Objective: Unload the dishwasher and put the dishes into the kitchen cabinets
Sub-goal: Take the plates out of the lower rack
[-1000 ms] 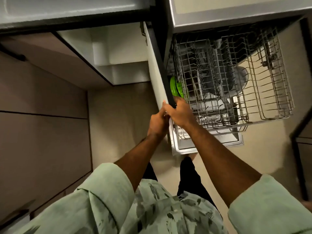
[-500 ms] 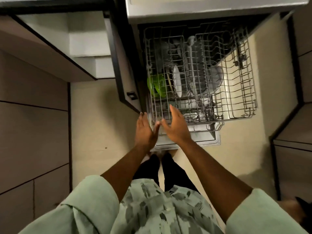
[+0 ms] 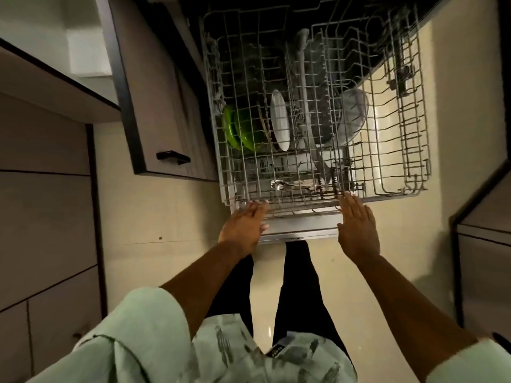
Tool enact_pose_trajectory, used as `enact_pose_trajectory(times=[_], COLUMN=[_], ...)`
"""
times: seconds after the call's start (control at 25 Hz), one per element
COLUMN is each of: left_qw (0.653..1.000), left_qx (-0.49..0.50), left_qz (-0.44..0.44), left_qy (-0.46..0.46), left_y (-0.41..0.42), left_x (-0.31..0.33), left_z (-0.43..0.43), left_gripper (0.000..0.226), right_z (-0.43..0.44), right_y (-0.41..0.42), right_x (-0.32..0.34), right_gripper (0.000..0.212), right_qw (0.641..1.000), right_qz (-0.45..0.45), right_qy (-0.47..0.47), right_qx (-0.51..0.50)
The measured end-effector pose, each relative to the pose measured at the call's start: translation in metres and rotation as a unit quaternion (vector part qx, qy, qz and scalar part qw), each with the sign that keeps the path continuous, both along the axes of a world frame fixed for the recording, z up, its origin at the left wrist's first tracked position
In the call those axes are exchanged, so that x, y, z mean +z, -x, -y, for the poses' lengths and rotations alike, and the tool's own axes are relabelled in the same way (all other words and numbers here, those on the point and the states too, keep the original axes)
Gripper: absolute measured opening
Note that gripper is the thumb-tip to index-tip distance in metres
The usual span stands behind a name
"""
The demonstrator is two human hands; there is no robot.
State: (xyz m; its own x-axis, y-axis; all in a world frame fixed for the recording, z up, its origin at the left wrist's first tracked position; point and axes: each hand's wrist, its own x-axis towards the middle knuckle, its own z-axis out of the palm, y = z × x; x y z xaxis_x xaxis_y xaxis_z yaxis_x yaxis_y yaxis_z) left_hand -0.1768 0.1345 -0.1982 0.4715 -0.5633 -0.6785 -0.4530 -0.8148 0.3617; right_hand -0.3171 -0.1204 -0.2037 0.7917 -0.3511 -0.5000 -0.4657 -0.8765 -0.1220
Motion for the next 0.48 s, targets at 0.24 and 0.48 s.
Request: enact_pose_trajectory(times=[0.24, 0.48], left_qw=[0.997, 0.994], left_qx=[-0.01, -0.013], left_qz=[0.07, 0.109], left_qy=[-0.017, 0.025], left_y=[0.003, 0.0], left_x=[-0.028, -0.042], left_z=[0.016, 0.009], left_gripper=[0.052, 0.082], right_z=[0.045, 0.061], right_y=[-0.019, -0.021], right_x=[-0.028, -0.038], right_gripper=[0.077, 0.087], right_qw=[0.999, 0.991], right_qz=[0.027, 0.039], right_qy=[-0.025, -0.087], right_qx=[0.028, 0.093])
